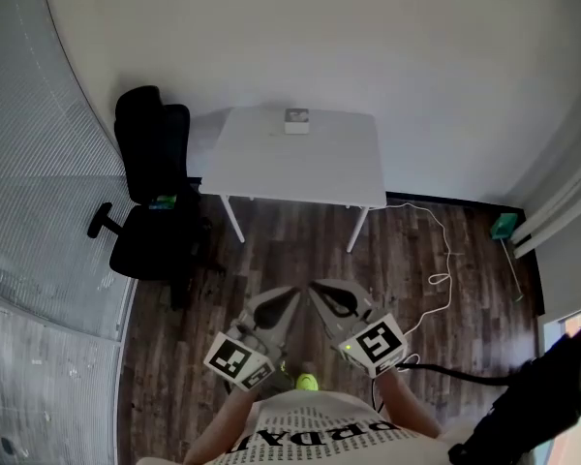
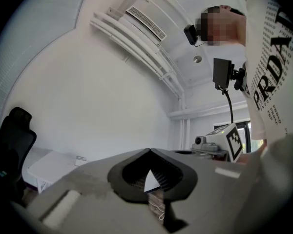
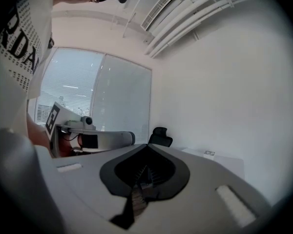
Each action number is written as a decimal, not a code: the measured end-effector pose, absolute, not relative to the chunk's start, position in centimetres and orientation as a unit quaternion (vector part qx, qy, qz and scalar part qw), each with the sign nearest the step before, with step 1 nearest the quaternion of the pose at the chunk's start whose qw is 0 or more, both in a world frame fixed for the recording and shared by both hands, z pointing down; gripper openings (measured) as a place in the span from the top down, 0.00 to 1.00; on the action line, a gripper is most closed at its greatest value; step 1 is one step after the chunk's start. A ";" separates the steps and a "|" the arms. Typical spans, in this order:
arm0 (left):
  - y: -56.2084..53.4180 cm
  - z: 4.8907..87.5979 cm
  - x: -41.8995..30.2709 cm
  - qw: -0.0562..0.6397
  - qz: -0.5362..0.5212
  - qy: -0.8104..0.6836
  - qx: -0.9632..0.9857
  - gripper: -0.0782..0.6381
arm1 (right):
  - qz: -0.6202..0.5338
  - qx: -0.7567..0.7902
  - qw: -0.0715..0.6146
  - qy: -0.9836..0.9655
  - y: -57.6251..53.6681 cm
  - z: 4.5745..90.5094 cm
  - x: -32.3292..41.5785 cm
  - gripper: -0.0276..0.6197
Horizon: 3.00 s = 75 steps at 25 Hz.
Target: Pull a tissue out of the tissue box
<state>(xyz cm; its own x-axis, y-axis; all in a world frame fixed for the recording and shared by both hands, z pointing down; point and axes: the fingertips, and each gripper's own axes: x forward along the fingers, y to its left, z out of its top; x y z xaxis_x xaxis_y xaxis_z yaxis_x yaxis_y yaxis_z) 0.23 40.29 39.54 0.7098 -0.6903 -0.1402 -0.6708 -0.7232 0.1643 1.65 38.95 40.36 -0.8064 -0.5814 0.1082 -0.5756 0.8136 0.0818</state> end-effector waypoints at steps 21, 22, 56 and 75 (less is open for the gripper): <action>31.6 38.3 -6.5 0.046 -0.105 -0.323 0.940 0.90 | -0.022 0.346 0.072 -0.935 30.7 39.4 -4.8 0.95; 31.2 38.3 -6.8 0.046 -0.104 -0.319 0.941 0.90 | -0.022 0.349 0.071 -0.934 30.3 39.4 -5.1 0.95; 14.2 40.3 1.3 0.052 -0.075 -0.360 0.929 0.90 | -0.006 0.320 0.061 -0.946 12.9 40.9 3.6 0.95; 6.0 40.0 1.3 0.051 -0.083 -0.355 0.930 0.90 | -0.013 0.307 0.074 -0.949 5.2 41.3 2.3 0.94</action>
